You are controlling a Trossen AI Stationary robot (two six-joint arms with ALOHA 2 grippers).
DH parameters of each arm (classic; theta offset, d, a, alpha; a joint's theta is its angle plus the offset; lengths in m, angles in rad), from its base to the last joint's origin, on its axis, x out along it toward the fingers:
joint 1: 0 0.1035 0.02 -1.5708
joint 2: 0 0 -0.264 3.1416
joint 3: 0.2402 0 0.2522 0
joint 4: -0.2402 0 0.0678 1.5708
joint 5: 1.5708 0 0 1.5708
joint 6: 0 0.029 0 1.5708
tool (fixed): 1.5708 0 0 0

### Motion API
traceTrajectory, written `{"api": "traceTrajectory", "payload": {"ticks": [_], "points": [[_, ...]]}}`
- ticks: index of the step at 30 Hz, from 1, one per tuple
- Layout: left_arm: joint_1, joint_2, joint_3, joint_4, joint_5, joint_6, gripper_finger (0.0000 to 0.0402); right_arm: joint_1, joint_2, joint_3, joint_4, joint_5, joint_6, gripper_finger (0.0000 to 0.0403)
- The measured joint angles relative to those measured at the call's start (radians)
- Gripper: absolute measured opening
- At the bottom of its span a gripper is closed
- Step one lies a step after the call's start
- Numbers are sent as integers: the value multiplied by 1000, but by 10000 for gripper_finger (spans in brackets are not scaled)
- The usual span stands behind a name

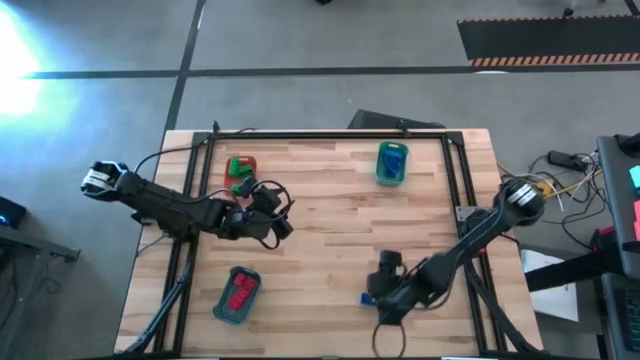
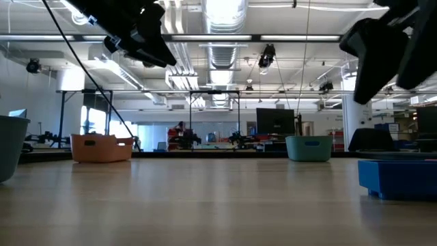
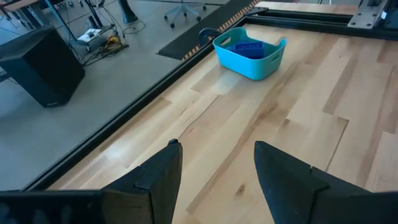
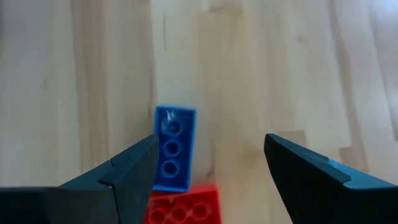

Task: Sort & place blocks by color
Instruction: Put the blue game piece into the green bin

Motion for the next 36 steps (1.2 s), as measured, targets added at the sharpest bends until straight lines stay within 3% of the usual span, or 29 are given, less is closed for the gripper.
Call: {"api": "traceTrajectory", "payload": {"ticks": [10,24,27,34,36], "points": [[0,0,-13,0,0,1,183,43,265,272,-286,-4,94,279],[1,0,-15,9,-4,2,183,35,378,316,-267,-37,161,276],[1,0,-15,10,-5,2,183,26,378,315,-255,-34,161,251],[1,0,-17,9,-5,2,183,22,374,314,-244,-28,161,130],[1,0,-17,9,-5,3,183,22,374,314,-240,-28,160,117]]}}
